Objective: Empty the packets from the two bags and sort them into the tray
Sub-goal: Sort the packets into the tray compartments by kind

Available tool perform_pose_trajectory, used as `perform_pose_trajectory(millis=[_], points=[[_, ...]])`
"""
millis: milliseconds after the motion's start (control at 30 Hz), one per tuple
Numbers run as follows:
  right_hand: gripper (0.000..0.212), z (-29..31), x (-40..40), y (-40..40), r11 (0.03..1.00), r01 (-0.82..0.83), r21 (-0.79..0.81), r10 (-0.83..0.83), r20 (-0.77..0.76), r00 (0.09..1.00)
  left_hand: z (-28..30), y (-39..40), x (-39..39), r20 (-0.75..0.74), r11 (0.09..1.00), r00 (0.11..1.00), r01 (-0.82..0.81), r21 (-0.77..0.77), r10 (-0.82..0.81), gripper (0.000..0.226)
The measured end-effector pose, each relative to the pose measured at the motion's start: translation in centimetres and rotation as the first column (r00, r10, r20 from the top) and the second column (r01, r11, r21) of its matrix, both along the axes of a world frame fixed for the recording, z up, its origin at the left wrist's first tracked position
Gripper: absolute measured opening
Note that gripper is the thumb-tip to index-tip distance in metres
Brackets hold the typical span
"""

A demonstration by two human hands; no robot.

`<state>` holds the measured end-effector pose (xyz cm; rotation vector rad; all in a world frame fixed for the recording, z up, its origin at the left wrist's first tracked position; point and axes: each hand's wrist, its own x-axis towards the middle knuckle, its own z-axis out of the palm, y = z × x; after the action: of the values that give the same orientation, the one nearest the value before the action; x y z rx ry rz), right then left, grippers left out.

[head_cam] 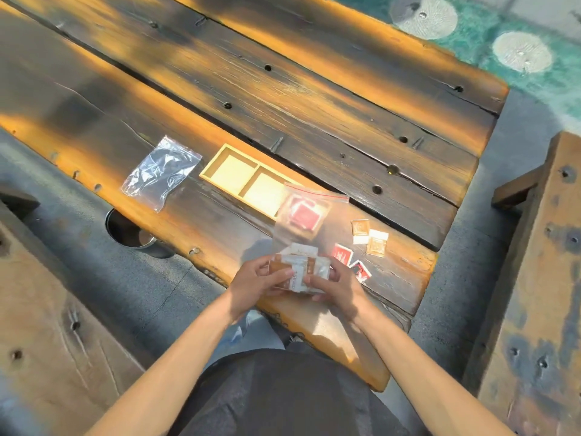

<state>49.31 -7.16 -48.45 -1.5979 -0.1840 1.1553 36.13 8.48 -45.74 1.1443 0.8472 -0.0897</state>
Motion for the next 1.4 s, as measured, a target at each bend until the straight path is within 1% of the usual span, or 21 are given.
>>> perform_pose_trajectory(millis=[133, 300, 367, 500, 600, 700, 800, 867, 933, 1000, 1067, 1200, 1267, 1400], points=[[0.033, 1.0, 0.2, 3.2, 0.999, -0.005, -0.047, -0.001, -0.136, 0.991, 0.0, 2.1, -0.2, -0.036, 0.996, 0.996, -0.081, -0.048, 0.079, 0.028], [0.028, 2.1, 0.5, 6.6, 0.990, -0.043, -0.136, 0.006, -0.263, 0.965, -0.7, 5.5, -0.4, -0.091, 0.988, 0.993, -0.092, -0.123, 0.081, 0.037], [0.028, 2.3, 0.7, 8.0, 0.987, -0.050, -0.154, 0.000, -0.306, 0.952, -0.8, 6.8, -0.2, -0.109, 0.982, 0.990, -0.103, -0.158, 0.086, 0.038], [0.032, 2.5, 1.0, 10.7, 0.979, 0.000, -0.205, -0.083, -0.394, 0.915, -1.0, 9.4, 0.5, -0.154, 0.971, 0.983, -0.132, -0.198, 0.102, 0.035], [0.033, 2.7, 1.4, 12.3, 0.973, 0.027, -0.227, -0.134, -0.468, 0.873, -1.1, 11.0, 1.0, -0.192, 0.962, 0.976, -0.150, -0.228, 0.106, 0.034], [0.036, 2.6, 1.6, 13.8, 0.975, 0.043, -0.220, -0.159, -0.544, 0.824, -1.2, 12.6, 1.5, -0.261, 0.944, 0.957, -0.195, -0.268, 0.124, 0.032], [0.036, 2.6, 1.5, 14.9, 0.975, 0.065, -0.214, -0.179, -0.570, 0.802, -1.2, 14.2, 2.1, -0.320, 0.929, 0.940, -0.221, -0.298, 0.121, 0.030], [0.031, 2.6, 1.5, 15.6, 0.967, 0.099, -0.233, -0.217, -0.563, 0.798, -1.2, 15.3, 2.5, -0.350, 0.931, 0.931, -0.216, -0.293, 0.106, 0.028], [0.032, 2.7, 1.4, 16.1, 0.963, 0.118, -0.243, -0.239, -0.562, 0.791, -1.3, 16.1, 2.7, -0.367, 0.933, 0.925, -0.216, -0.286, 0.102, 0.027], [0.034, 2.5, 1.3, 16.8, 0.956, 0.143, -0.256, -0.267, -0.558, 0.786, -1.4, 17.1, 3.3, -0.366, 0.941, 0.929, -0.175, -0.288, 0.060, 0.028], [0.030, 2.3, 1.2, 17.2, 0.951, 0.174, -0.257, -0.292, -0.553, 0.780, -1.4, 18.0, 3.8, -0.353, 0.949, 0.935, -0.117, -0.293, 0.007, 0.030], [0.026, 2.1, 1.0, 17.9, 0.931, 0.258, -0.259, -0.362, -0.562, 0.744, -0.8, 19.7, 4.8, -0.305, 0.956, 0.947, 0.008, -0.292, -0.102, 0.022], [0.029, 2.0, 1.0, 18.3, 0.922, 0.294, -0.253, -0.387, -0.568, 0.726, -0.8, 20.5, 5.1, -0.294, 0.959, 0.944, 0.067, -0.274, -0.150, 0.016], [0.039, 1.9, 0.8, 18.9, 0.906, 0.355, -0.230, -0.420, -0.581, 0.697, -0.6, 21.7, 5.7, -0.291, 0.956, 0.936, 0.120, -0.268, -0.199, 0.021]])
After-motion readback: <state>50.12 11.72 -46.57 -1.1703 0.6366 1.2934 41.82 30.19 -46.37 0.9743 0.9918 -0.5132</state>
